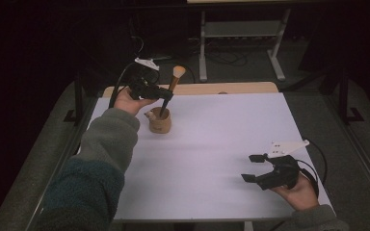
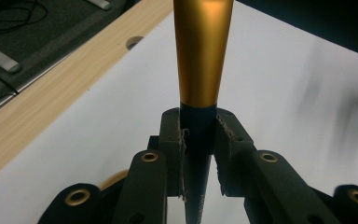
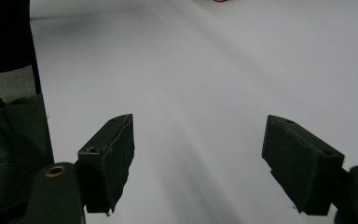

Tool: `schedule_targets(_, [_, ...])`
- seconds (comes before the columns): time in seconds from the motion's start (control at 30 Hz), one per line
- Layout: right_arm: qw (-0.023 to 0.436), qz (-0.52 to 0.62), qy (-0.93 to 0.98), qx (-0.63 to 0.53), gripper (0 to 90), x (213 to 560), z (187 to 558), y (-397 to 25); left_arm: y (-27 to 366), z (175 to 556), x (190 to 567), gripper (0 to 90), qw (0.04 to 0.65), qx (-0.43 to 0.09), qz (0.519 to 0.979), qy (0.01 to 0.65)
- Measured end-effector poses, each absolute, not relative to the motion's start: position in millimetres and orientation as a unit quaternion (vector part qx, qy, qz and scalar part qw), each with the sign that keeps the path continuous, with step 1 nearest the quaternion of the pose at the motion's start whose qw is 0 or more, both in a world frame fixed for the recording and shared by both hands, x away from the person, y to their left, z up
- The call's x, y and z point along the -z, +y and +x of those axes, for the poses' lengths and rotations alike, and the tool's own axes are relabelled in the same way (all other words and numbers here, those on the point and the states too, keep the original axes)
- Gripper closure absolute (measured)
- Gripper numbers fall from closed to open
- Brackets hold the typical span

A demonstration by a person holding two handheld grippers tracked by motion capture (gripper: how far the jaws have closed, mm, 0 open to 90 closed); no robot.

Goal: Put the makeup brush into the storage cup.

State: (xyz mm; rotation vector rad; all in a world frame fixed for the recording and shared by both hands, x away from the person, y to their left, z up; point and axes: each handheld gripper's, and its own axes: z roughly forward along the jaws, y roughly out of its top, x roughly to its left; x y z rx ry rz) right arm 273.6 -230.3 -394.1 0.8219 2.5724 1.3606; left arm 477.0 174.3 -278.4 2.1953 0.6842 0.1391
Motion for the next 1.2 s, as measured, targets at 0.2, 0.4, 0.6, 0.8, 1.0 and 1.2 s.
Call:
schedule_targets(0.2, [0.058, 0.276, 0.848, -0.448, 24.0, 395, 274, -232, 182, 493, 291, 74.7, 0.41, -0.064, 0.861, 0.295])
schedule_targets(0.4, [0.06, 0.274, 0.848, -0.449, 24.0, 395, 275, -232, 183, 500, 298, 74.7, 0.415, -0.072, 0.853, 0.309])
schedule_targets(0.6, [0.061, 0.276, 0.847, -0.449, 24.0, 395, 274, -234, 182, 505, 309, 74.6, 0.412, -0.076, 0.849, 0.321])
schedule_targets(0.8, [0.059, 0.279, 0.847, -0.449, 24.1, 396, 274, -235, 182, 508, 317, 74.5, 0.402, -0.073, 0.852, 0.328])
schedule_targets(1.0, [0.057, 0.278, 0.848, -0.448, 24.1, 396, 274, -234, 180, 508, 326, 74.5, 0.402, -0.075, 0.851, 0.329])
schedule_targets(1.2, [0.057, 0.275, 0.848, -0.449, 24.1, 396, 274, -234, 182, 508, 336, 74.5, 0.393, -0.075, 0.855, 0.331])
